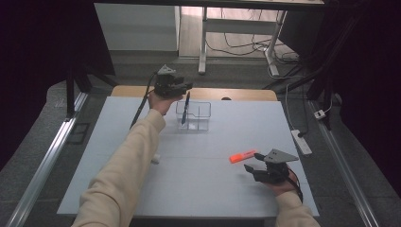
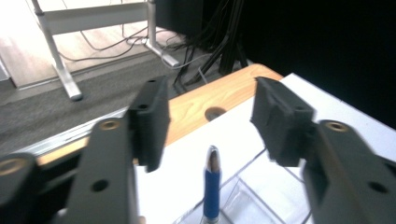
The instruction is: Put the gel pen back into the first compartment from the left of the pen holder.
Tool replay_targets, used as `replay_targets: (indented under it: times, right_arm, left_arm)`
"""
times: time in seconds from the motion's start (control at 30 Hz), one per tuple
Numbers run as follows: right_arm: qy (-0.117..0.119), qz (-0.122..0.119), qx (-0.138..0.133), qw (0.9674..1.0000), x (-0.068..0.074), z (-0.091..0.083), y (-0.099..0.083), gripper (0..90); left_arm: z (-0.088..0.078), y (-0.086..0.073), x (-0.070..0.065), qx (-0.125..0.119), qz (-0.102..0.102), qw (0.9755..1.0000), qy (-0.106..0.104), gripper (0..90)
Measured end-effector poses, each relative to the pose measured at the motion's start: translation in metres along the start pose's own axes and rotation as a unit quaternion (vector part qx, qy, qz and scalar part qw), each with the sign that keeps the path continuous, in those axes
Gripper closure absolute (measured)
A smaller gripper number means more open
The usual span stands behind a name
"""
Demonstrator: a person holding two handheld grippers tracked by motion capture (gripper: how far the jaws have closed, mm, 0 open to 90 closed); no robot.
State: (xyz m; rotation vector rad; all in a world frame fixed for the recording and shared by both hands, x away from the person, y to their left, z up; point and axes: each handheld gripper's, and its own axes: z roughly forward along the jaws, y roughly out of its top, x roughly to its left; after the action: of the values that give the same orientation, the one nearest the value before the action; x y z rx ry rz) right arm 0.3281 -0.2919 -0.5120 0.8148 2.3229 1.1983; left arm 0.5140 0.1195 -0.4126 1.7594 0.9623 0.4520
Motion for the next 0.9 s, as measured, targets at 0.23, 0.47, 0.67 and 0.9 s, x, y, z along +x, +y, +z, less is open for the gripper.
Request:
replay_targets:
  times: [0.23, 0.47, 0.67, 0.9]
  right_arm:
    - [-0.002, -0.002, -0.003, 1.0000, 0.001, -0.001, 0.001, 36.3]
    - [-0.003, -0.004, -0.003, 1.0000, 0.001, -0.002, 0.001, 36.3]
    - [-0.003, -0.003, -0.004, 1.0000, 0.001, -0.002, 0.001, 36.3]
    - [-0.003, -0.004, -0.005, 1.0000, 0.001, -0.002, 0.001, 36.4]
  left_arm:
    - [-0.011, -0.006, -0.003, 0.015, 0.001, 0.9997, -0.019, 42.0]
    - [-0.024, -0.012, -0.003, 0.032, 0.010, 0.9992, -0.023, 42.2]
    - [-0.038, -0.022, -0.008, 0.040, 0.017, 0.9986, -0.032, 42.6]
    - [-0.052, -0.035, -0.014, 0.064, 0.044, 0.9963, -0.037, 42.3]
